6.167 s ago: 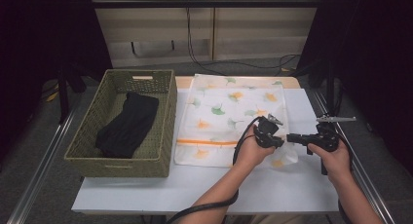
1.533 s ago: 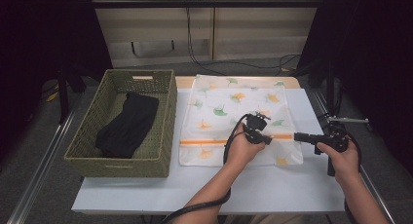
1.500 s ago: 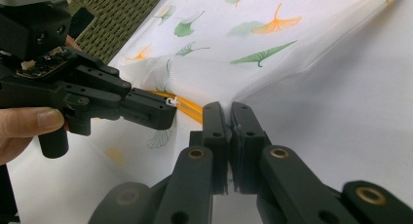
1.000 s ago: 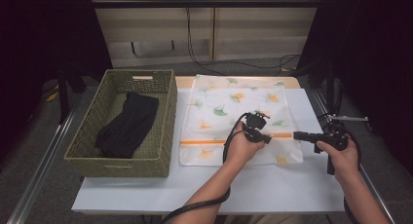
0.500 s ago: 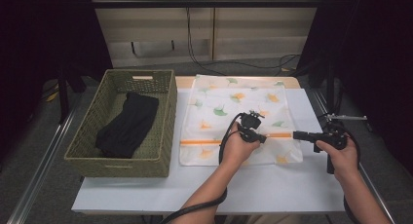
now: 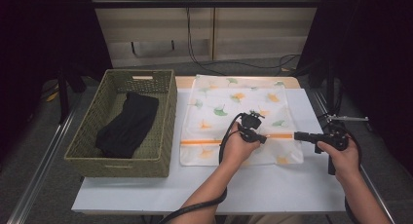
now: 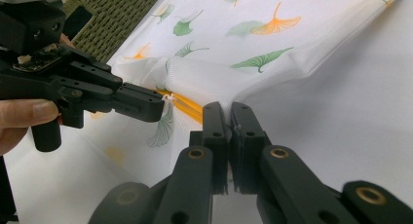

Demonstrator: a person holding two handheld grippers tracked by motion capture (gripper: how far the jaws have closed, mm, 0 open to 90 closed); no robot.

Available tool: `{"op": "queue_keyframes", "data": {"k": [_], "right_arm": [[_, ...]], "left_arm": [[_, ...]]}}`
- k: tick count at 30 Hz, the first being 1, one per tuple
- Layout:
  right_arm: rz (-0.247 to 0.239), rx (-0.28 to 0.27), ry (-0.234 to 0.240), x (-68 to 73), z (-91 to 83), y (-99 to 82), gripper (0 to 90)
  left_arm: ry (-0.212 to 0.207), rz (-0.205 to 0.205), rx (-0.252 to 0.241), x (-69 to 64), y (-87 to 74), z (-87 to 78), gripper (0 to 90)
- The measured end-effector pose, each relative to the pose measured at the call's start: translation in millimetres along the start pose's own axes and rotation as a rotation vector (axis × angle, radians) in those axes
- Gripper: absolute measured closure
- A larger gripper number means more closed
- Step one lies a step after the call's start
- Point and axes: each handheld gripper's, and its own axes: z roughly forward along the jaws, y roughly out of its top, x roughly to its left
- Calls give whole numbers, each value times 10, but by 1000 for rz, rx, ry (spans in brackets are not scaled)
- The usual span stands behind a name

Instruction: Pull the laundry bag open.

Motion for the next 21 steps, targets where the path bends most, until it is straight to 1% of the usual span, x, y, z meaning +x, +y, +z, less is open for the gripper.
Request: {"op": "queue_keyframes", "data": {"k": [2, 3, 5, 6, 7, 9, 15, 16, 18, 19, 21], "right_arm": [[-1, -1, -3, 0, -1, 1, 870], [-1, -1, -3, 0, -1, 1, 870], [2, -3, -3, -11, -14, -1, 870], [7, -3, -2, -16, -21, -1, 870], [7, -6, -1, -23, -25, -2, 870], [9, -7, 0, -31, -32, -2, 870], [7, -7, -2, -28, -31, 4, 870], [9, -7, -2, -28, -31, 4, 869], [11, -5, -6, -29, -31, 4, 870], [8, -5, -7, -32, -31, 5, 870], [12, -3, -9, -32, -35, 4, 869]], "left_arm": [[19, 18, 17, 19, 6, -20, 900], [19, 18, 17, 19, 6, -20, 900], [20, 0, 14, 44, -7, -31, 900], [20, 0, 14, 44, -7, -31, 900], [21, 6, 24, 73, -15, -47, 900], [24, -2, 20, 83, -22, -51, 900], [28, -4, 24, 98, -26, -64, 900], [28, -24, 9, 93, -34, -56, 900], [30, -23, 15, 98, -35, -60, 900], [35, -9, 30, 124, -44, -69, 900], [34, -14, 32, 148, -59, -73, 900]]}}
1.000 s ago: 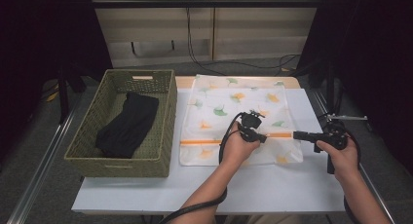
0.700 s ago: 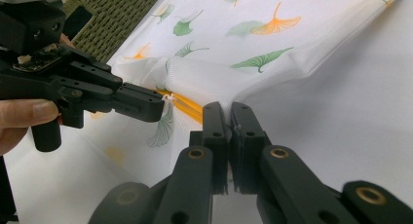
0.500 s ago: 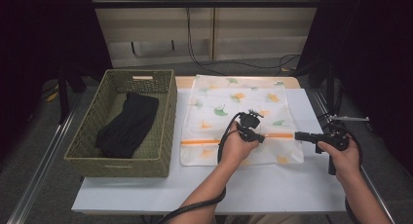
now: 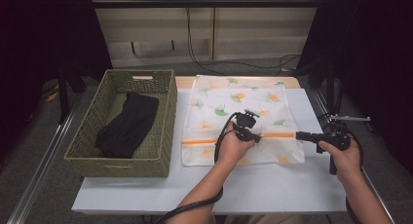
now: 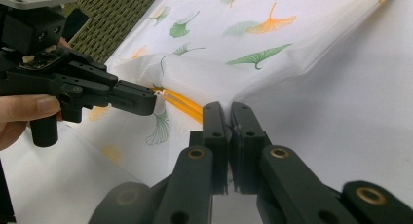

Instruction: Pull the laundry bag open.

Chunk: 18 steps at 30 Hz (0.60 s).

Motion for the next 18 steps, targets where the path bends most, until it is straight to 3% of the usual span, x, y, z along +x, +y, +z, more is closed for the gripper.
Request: {"op": "queue_keyframes", "data": {"k": [9, 10, 13, 18], "right_arm": [[-5, 3, -7, -4, 0, -1, 870], [-2, 3, -6, -3, -1, -1, 870], [-3, 5, -11, -10, -2, -4, 869], [-5, 3, -13, -12, -7, -3, 870]], "left_arm": [[7, -13, 2, 37, -24, -25, 900], [6, -29, -10, 26, -26, -19, 900], [16, -9, 10, 46, -32, -32, 900], [15, -24, 11, 69, -44, -47, 900]]}}
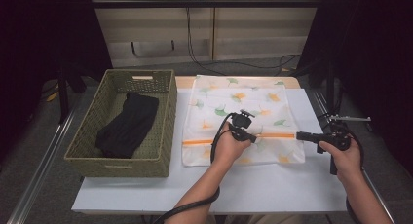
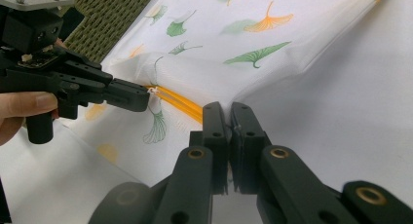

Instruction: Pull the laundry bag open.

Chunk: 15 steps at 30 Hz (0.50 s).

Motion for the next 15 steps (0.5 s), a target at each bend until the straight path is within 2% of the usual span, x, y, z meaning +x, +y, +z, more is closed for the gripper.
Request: {"op": "queue_keyframes", "data": {"k": [15], "right_arm": [[6, -2, 2, 2, -8, 3, 869]], "left_arm": [[15, -12, 10, 84, -41, -69, 900]]}}
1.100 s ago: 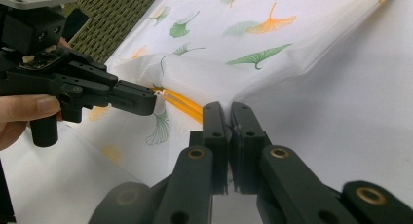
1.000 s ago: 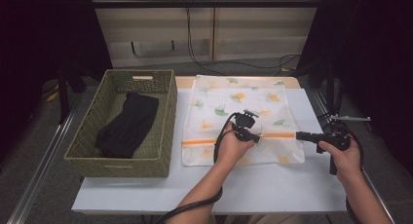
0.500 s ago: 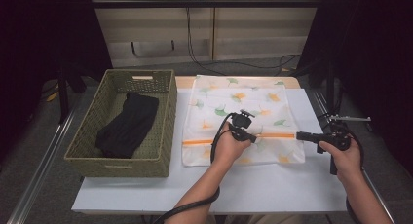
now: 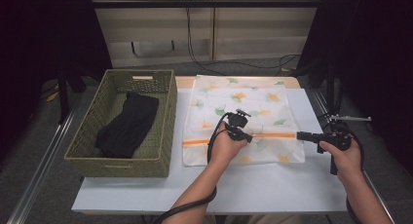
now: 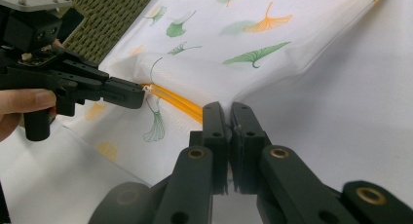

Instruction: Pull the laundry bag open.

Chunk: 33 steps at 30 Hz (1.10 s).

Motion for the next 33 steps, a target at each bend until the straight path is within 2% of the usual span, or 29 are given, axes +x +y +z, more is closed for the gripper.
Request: {"op": "queue_keyframes", "data": {"k": [4, 7, 8, 9, 11, 12, 15, 19, 20, 21, 22, 24, 29, 31, 32, 33], "right_arm": [[0, -1, -1, 2, -1, 1, 869], [-3, 1, -3, 2, 0, 2, 869], [-2, 2, -1, 2, -2, 3, 869], [-5, -4, -2, -3, -3, 2, 869], [-6, -2, 0, -2, -5, 2, 869], [-6, -2, 0, -2, -5, 2, 869], [-5, -1, 0, 0, -6, 3, 869], [-4, -2, -2, -6, -14, 3, 869], [-4, -2, -2, -6, -14, 3, 869], [-3, -2, -3, -7, -13, 3, 869], [-3, -1, -3, -7, -13, 4, 870], [-4, -1, -5, -6, -12, 4, 869], [-3, 1, -3, -7, -12, 3, 869], [-1, 1, -5, -8, -12, 3, 869], [-1, 2, -5, -8, -13, 3, 869], [0, 2, -4, -10, -15, 3, 870]], "left_arm": [[0, -15, -4, 4, -9, -1, 900], [27, 6, 13, 5, -11, -6, 900], [26, 2, 11, 7, -14, -6, 900], [14, -22, -5, 5, -18, -1, 900], [12, -12, 6, 14, -18, -10, 900], [16, -24, 2, 3, -19, -8, 900], [8, -21, 9, 22, -23, -16, 900], [22, -32, 7, 35, -37, -24, 900], [26, -33, 6, 38, -41, -26, 900], [24, -13, 25, 57, -41, -40, 900], [26, -39, 5, 49, -47, -34, 900], [28, -29, 16, 62, -48, -45, 900], [39, -52, 17, 86, -71, -59, 900], [43, -46, 16, 96, -75, -63, 900], [43, -58, 8, 99, -80, -62, 900], [40, -50, 21, 115, -82, -77, 900]]}}
